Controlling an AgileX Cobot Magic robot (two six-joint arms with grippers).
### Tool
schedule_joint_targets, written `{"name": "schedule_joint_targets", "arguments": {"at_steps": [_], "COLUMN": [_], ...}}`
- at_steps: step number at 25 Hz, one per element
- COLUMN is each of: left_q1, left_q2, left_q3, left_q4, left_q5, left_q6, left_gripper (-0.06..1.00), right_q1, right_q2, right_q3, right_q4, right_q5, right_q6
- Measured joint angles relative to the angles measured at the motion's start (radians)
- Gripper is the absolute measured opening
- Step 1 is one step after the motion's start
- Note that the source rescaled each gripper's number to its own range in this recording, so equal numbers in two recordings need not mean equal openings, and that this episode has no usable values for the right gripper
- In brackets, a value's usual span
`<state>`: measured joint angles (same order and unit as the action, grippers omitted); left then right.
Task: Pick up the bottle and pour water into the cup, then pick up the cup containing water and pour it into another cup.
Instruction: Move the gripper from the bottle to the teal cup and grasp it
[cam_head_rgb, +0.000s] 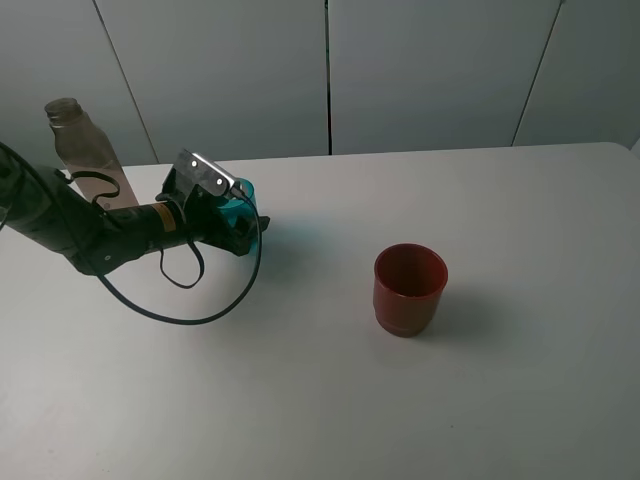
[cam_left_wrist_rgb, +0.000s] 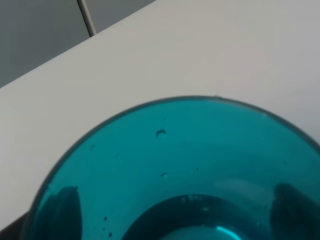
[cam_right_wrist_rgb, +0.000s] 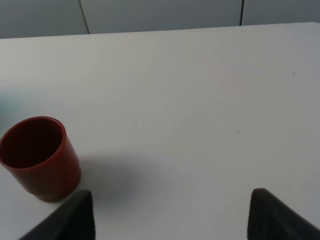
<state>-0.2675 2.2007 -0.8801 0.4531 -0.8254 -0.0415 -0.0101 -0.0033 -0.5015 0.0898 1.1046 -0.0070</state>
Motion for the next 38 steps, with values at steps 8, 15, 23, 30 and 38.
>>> {"name": "schedule_joint_targets", "arguments": {"at_steps": [8, 15, 23, 30, 38], "left_q1": [0.000, 0.000, 0.000, 0.000, 0.000], "left_q2": [0.000, 0.006, 0.006, 0.052, 0.097], "left_q3": [0.000, 0.000, 0.000, 0.000, -0.002], "left_q4": [0.000, -0.011, -0.049, -0.070, -0.085], "left_q5": [0.000, -0.064, -0.116, -0.156, -0.258], "left_q6": [0.000, 0.068, 0.102, 0.112, 0.127], "left_gripper": [1.00, 1.00, 1.00, 1.00, 1.00], "right_q1": [0.000, 0.000, 0.000, 0.000, 0.000], "right_q2": [0.000, 0.000, 0.000, 0.000, 0.000], "right_q3": [0.000, 0.000, 0.000, 0.000, 0.000], "right_q4": [0.000, 0.000, 0.000, 0.000, 0.000], "right_q5": [0.000, 0.000, 0.000, 0.000, 0.000], "right_q6": [0.000, 0.000, 0.000, 0.000, 0.000]}}
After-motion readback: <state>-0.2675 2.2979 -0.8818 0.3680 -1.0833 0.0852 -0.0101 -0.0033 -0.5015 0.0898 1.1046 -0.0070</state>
